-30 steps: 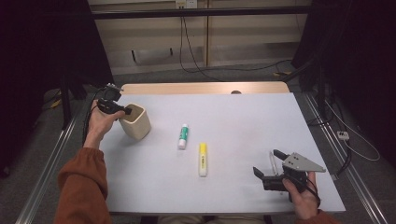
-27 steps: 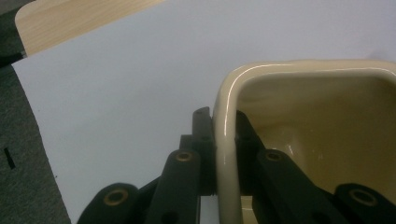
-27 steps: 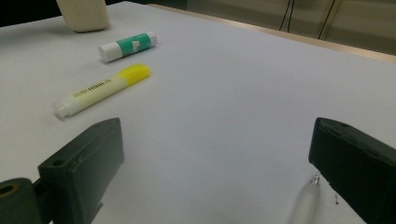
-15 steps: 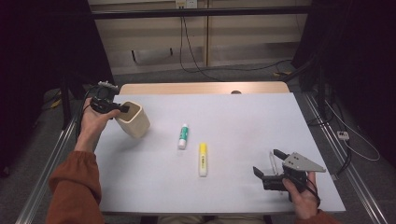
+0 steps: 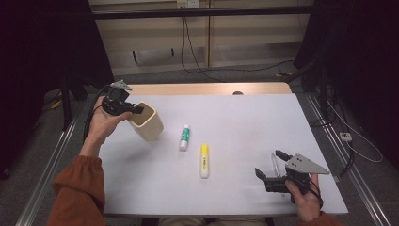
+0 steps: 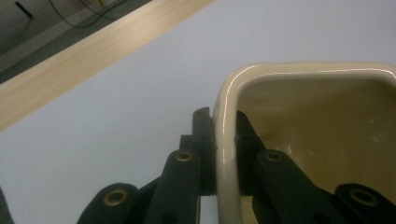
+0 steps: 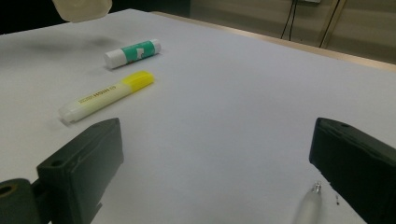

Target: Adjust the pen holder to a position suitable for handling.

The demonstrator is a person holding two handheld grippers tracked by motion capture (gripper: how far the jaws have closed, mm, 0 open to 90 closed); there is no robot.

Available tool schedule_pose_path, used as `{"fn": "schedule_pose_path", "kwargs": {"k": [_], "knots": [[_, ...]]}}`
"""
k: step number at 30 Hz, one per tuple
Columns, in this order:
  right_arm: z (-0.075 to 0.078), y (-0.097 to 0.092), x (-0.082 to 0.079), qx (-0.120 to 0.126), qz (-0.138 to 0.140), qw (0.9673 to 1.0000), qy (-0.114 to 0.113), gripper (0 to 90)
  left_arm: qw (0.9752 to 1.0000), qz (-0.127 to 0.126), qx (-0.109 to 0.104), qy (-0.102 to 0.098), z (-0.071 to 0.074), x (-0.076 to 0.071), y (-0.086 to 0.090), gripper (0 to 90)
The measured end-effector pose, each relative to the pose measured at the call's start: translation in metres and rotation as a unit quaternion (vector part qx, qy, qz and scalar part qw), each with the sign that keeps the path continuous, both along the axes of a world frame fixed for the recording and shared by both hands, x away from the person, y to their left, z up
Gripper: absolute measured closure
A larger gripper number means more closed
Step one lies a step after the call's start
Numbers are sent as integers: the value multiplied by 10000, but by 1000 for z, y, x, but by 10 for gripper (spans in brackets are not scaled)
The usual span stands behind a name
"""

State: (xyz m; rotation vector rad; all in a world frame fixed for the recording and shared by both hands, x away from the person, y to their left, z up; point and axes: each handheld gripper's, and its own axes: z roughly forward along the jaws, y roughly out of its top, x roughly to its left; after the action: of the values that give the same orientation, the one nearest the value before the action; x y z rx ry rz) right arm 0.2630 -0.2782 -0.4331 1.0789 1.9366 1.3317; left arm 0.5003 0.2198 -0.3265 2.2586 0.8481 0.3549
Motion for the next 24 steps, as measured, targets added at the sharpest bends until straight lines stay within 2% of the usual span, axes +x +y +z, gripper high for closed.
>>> {"fn": "schedule_pose_path", "kwargs": {"k": [3,4,7,9,11,12,13,17,19,20,24], "knots": [[0,0,0,-5,2,10000,0,28,9998,-174,-65,-25,3,-4,-9,837],[0,0,0,-7,2,10000,8,27,9996,-246,-153,-4,3,-5,-13,837],[0,0,0,-14,12,10000,11,28,9992,-378,-129,-30,4,-9,-24,837],[0,0,0,-5,11,10000,10,28,9983,-556,-73,-135,5,-12,-32,836],[0,0,0,-8,10,10000,9,28,9976,-643,-194,-143,3,-15,-40,834],[0,0,0,-7,13,10000,9,28,9971,-742,-96,-150,4,-15,-42,836],[0,0,0,-7,14,10000,12,28,9966,-801,-107,-154,4,-17,-45,836],[0,0,0,-2,15,10000,9,28,9930,-1169,1,-186,8,-24,-64,836],[0,0,0,2,21,10000,6,28,9898,-1413,51,-175,10,-27,-74,836],[0,0,0,2,25,10000,5,28,9895,-1430,-22,-187,10,-30,-79,836],[0,0,0,9,55,10000,18,28,9846,-1732,3,-229,12,-32,-100,837]]}}
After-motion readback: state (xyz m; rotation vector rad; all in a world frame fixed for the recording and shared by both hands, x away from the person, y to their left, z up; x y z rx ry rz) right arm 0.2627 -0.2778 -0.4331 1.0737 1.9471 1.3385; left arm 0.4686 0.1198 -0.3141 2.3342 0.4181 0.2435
